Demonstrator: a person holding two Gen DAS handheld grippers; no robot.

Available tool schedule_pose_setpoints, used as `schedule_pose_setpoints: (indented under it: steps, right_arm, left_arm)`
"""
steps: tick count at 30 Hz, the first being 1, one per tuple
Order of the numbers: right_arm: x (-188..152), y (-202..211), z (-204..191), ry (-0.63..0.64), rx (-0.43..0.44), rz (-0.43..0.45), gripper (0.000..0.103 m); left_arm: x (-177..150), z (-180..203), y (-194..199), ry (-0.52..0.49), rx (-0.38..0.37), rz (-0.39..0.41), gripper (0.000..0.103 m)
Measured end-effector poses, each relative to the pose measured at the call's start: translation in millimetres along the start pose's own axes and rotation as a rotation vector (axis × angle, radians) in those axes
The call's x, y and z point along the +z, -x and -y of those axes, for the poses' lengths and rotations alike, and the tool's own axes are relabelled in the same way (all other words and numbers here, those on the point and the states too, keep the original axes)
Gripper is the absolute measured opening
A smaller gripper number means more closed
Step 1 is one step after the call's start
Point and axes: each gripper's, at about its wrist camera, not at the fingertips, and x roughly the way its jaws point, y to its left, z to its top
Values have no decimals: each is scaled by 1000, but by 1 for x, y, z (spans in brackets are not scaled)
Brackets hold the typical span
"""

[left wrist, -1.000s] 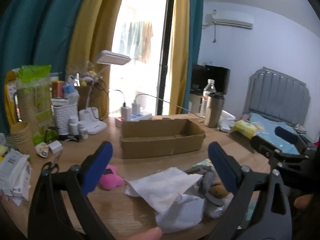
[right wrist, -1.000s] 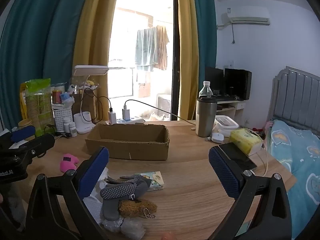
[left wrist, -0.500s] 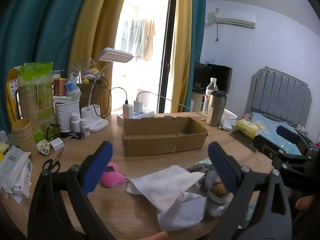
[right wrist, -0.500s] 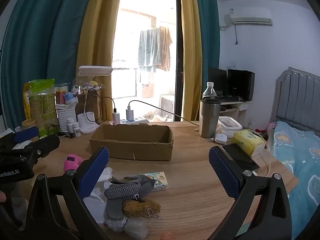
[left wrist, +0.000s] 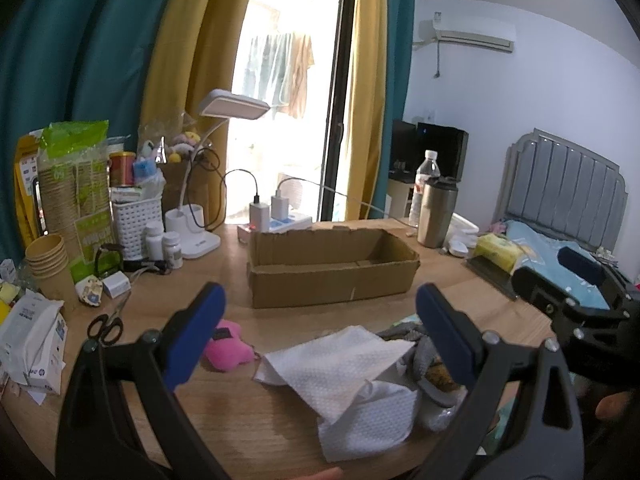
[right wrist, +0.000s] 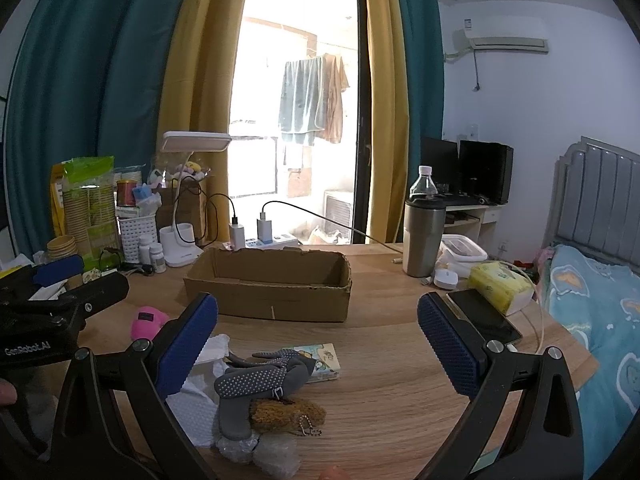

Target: Organize soft objects

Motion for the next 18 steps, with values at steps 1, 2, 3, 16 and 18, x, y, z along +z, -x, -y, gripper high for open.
schedule_pose_setpoints:
  steps: [1,2,3,16,18]
  right_arm:
    - [0,-1,0,0,1,0,102]
    - [0,0,0,1,0,0,102]
    - [0,0,0,1,0,0,102]
    - [-1,0,-1,-1,2,-1,102]
    - [-1,1,-1,0,3,-1,102]
  left_arm:
    - [0,0,0,1,1,-2,97]
    - [0,0,-1,1,3,-4,97]
    - [0,1,-1,0,6,-3,97]
    - [0,3,0,-11,4,-4,97]
    - [0,3,0,-10,4,-4,97]
